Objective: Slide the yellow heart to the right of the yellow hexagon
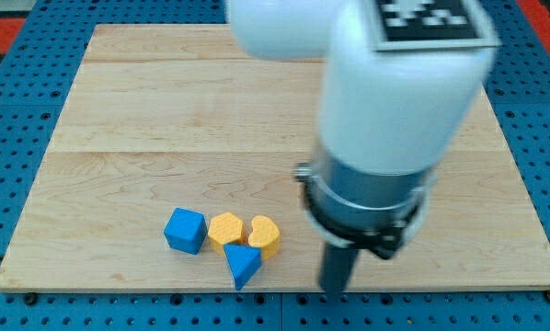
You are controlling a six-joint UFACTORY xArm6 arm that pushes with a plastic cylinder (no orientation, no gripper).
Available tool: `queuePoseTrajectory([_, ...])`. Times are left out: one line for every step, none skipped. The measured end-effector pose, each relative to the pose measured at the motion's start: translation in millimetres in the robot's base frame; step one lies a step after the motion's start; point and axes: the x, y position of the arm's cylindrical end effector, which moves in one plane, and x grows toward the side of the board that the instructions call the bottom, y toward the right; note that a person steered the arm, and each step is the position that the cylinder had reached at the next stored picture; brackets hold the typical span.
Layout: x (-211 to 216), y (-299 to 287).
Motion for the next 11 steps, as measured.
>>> queuePoseTrajectory([0.0, -95.7])
queuePoseTrajectory([-4.2, -156.6])
queuePoseTrajectory([-11.7, -140.6])
queuePoseTrajectory([-7.4, -141.1])
queuePoseTrajectory([-0.1, -136.3])
queuePoseTrajectory([-0.6, -104.9])
queuePoseTrajectory([-0.6, -90.6])
queuePoseTrajectory([-1.9, -89.9])
queuePoseTrajectory([-14.7, -71.4])
queuePoseTrajectory([-42.4, -67.8])
queuePoseTrajectory([-74.2, -67.8])
